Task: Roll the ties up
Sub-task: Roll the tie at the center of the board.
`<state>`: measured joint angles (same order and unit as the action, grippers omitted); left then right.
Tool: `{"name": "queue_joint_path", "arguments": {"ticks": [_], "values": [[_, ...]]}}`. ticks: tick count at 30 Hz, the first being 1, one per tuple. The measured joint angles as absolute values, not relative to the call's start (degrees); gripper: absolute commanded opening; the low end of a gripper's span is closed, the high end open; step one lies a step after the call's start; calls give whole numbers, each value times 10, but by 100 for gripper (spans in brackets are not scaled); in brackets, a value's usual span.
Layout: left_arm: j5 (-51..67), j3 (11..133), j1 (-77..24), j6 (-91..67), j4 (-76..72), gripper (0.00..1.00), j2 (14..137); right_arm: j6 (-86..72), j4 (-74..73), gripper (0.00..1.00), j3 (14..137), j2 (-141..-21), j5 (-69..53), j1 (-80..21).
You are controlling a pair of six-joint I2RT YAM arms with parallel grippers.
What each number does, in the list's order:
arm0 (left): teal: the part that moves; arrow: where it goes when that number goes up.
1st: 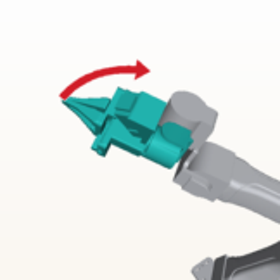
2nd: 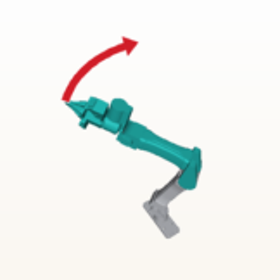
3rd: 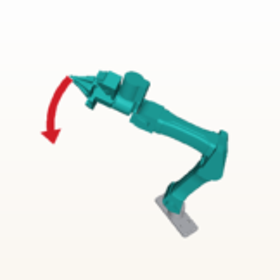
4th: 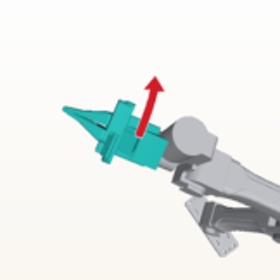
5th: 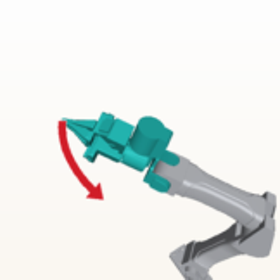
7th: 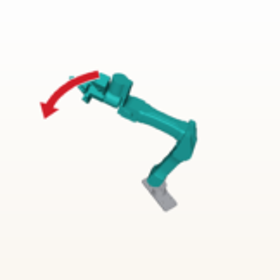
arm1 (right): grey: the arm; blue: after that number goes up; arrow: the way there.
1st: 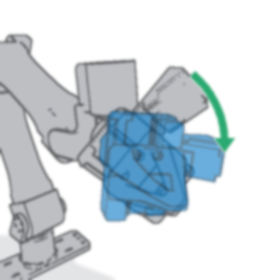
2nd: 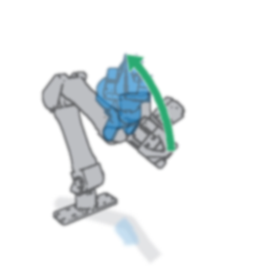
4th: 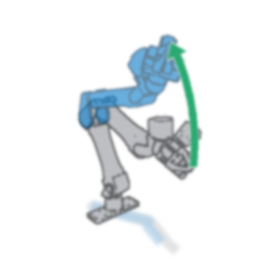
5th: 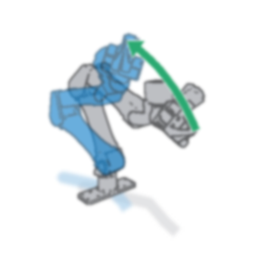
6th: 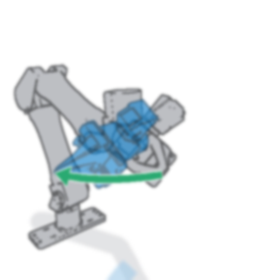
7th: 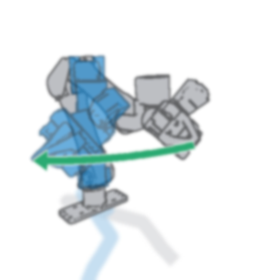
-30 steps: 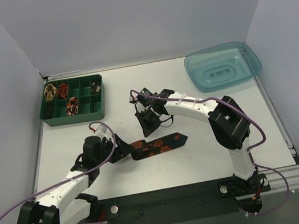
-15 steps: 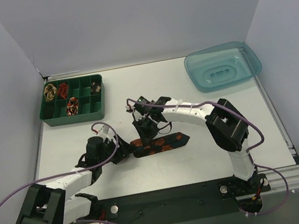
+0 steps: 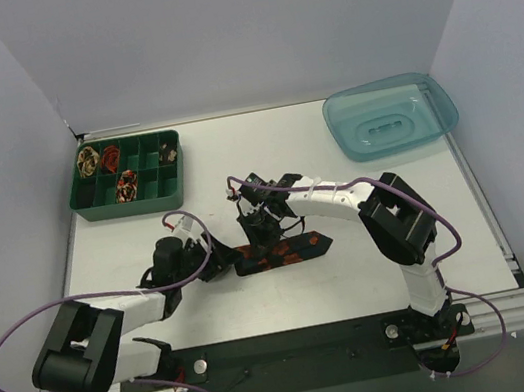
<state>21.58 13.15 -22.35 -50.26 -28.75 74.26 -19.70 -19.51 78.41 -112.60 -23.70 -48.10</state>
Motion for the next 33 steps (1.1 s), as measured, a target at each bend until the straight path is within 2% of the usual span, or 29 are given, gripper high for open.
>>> {"name": "queue_joint_path", "arguments": {"ticks": [4, 14, 16, 17, 20, 25, 33], "values": [[222, 126, -226, -507, -345, 69, 776, -197, -195, 4, 784, -1126, -237, -481], [238, 109, -246, -541, -512, 47, 882, -204, -196, 4, 784, -1126, -238, -472], [234, 106, -252, -547, -533, 46, 890, -206, -197, 4, 784, -1126, -238, -471], [231, 105, -254, -549, -539, 41, 891, -206, -197, 3, 784, -1126, -239, -469], [224, 104, -258, -551, -541, 33, 890, -208, -198, 4, 784, -1126, -241, -469], [220, 133, -260, -533, -462, 29, 862, -208, -198, 3, 784, -1126, -239, -468], [209, 268, -266, -426, -204, 28, 830, -208, -194, 4, 790, -1133, -234, -457]]}}
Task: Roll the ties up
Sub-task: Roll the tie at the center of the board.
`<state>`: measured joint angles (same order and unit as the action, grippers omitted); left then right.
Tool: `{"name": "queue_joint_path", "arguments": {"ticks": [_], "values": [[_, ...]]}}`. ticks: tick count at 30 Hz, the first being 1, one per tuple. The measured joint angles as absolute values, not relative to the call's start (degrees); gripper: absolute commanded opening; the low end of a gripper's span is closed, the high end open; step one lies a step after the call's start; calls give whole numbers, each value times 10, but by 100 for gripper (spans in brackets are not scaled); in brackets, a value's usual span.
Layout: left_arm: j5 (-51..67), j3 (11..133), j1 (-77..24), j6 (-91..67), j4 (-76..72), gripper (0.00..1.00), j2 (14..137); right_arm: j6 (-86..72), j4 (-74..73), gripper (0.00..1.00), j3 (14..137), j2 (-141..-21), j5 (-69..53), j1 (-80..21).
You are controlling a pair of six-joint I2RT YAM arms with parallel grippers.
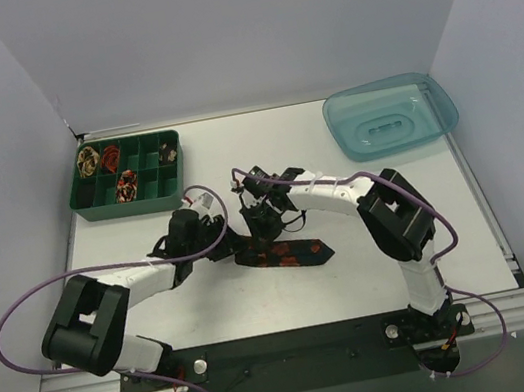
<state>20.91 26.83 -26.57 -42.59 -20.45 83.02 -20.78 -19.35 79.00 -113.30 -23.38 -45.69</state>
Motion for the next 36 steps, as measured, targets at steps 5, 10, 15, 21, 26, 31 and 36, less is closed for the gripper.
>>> {"name": "queue_joint_path", "arguments": {"ticks": [5, 10, 15, 21, 26, 31, 36], "values": [[184, 334, -265, -376, -77, 28, 824, -208, -192, 4, 812, -1149, -232, -457], [167, 374, -262, -353, 2, 28, 824, -206, -193, 4, 820, -1158, -221, -457], [165, 381, -250, -353, 26, 28, 824, -201, -194, 4, 821, -1171, -205, -457], [166, 381, -244, -353, 28, 28, 824, -199, -195, 4, 822, -1183, -204, -456], [175, 381, -239, -352, 28, 28, 819, -200, -200, 3, 831, -1190, -205, -456], [183, 381, -232, -335, 35, 29, 797, -201, -205, 4, 841, -1198, -208, -457], [208, 384, -222, -310, 52, 28, 790, -201, -204, 3, 842, -1199, -209, -457]]}}
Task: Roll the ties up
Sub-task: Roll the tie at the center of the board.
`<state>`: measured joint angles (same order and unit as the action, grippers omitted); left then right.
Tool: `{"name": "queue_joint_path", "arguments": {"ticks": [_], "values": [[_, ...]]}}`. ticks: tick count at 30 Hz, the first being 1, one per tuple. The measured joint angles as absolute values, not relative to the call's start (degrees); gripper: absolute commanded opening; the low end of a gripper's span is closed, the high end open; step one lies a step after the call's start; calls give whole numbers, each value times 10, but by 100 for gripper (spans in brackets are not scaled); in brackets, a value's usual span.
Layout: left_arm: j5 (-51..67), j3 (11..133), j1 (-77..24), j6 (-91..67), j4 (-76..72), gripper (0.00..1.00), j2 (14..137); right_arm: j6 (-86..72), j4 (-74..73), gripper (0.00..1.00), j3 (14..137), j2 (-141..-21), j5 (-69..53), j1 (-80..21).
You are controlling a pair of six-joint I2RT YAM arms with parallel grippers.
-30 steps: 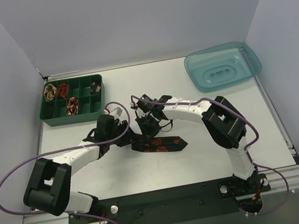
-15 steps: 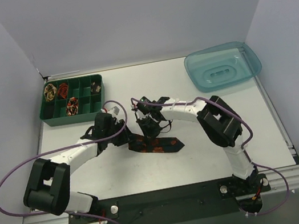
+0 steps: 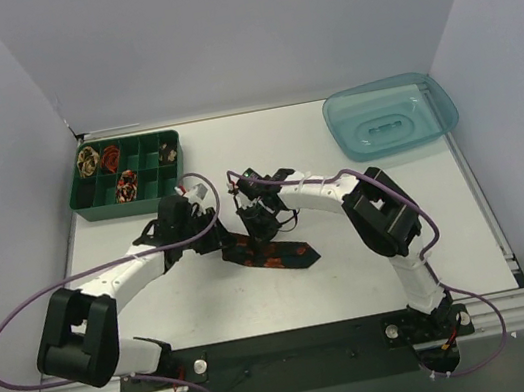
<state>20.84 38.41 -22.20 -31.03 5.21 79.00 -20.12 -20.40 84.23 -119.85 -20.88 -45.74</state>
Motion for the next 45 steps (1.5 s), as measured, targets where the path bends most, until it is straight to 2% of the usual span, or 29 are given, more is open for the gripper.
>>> {"name": "queue_joint_path", "arguments": {"ticks": [13, 29, 35, 45], "values": [[205, 416, -225, -272, 106, 28, 809, -201, -204, 4, 844, -1199, -209, -457], [34, 522, -326, -228, 222, 27, 852, -201, -221, 4, 862, -1208, -210, -456], [-18, 549, -331, -225, 256, 28, 858, -194, -223, 4, 861, -1206, -211, -433], [-132, 578, -290, -246, 333, 28, 872, -183, -241, 4, 816, -1154, -171, -335]]}}
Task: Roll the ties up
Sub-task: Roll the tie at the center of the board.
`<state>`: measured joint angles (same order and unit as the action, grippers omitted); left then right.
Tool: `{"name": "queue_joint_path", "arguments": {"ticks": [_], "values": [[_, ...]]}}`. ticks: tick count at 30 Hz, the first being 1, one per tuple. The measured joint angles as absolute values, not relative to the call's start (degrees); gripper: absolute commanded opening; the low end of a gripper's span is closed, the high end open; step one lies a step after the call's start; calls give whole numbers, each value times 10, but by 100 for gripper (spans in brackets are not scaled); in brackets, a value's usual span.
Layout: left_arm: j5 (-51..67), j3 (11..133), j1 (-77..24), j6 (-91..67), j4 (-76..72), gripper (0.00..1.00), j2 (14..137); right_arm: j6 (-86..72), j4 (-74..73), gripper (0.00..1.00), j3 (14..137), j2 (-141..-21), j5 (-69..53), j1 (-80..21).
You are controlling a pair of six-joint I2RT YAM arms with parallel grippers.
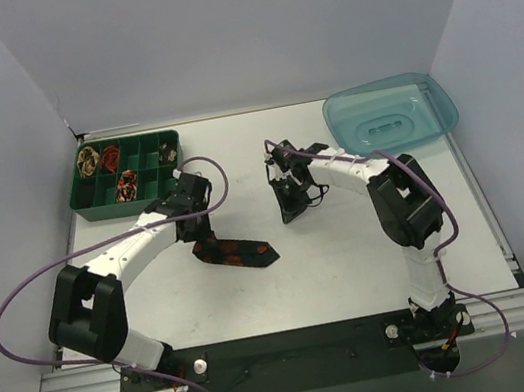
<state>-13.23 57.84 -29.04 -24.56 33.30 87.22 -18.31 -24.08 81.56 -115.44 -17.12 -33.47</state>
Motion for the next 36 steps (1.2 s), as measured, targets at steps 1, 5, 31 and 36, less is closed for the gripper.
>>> {"name": "queue_joint_path", "arguments": {"ticks": [1, 5, 31, 36], "values": [[-136, 578, -281, -250, 336, 28, 872, -183, -241, 4, 814, -1150, -171, -335], [-138, 578, -256, -262, 337, 28, 872, -181, -241, 4, 811, -1139, -173, -353], [-63, 524, -227, -263, 302, 32, 817, -191, -255, 4, 850, -1198, -192, -430], [-10, 489, -199, -266, 268, 32, 789, -191, -257, 4, 851, -1199, -194, -405]]}}
